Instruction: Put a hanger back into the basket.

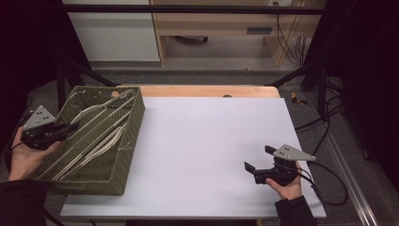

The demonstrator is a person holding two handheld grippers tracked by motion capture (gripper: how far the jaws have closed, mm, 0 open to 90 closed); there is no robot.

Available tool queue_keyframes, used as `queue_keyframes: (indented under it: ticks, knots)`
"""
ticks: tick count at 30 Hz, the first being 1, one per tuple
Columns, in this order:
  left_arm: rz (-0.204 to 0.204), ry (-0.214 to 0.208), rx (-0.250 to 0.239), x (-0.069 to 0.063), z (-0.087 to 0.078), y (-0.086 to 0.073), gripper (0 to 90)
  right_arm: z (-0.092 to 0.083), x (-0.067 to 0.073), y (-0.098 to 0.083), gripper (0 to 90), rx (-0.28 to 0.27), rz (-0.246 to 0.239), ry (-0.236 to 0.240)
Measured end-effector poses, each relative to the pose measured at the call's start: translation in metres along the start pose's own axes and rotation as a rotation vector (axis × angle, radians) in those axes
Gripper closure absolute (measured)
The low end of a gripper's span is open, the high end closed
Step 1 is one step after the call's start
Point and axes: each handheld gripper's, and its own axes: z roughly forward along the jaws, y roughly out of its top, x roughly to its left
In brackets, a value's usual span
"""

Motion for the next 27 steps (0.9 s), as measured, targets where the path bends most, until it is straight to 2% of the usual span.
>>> queue_keyframes:
  ticks: [5, 12, 16, 18, 22, 24, 27]
  knots:
    - [-0.008, 0.006, 0.02, -0.008, 0.015, -0.013, 85.5, 0.0, 0.0, 0.0, 0.9, 0.0, -0.001, 0.001]
    - [-0.023, -0.026, 0.036, -0.019, 0.032, -0.029, 84.8, 0.0, 0.0, 0.0, 1.0, 0.001, 0.0, 0.002]
    - [-0.043, -0.059, 0.11, -0.023, 0.04, -0.033, 81.2, 0.0, 0.0, 0.0, 1.0, 0.001, -0.001, 0.005]
    - [-0.023, -0.068, 0.166, -0.026, 0.043, -0.035, 79.4, 0.0, 0.0, 0.0, 1.0, 0.001, -0.002, 0.002]
    - [-0.056, -0.114, 0.195, -0.028, 0.049, -0.039, 75.8, 0.001, 0.001, 0.0, 1.0, -0.001, 0.001, 0.003]
    - [-0.068, -0.14, 0.228, -0.029, 0.051, -0.038, 73.3, 0.001, 0.001, 0.0, 1.0, 0.0, 0.0, 0.003]
    - [-0.062, -0.15, 0.213, -0.031, 0.052, -0.035, 68.5, 0.001, 0.001, 0.0, 1.0, 0.002, 0.0, 0.003]
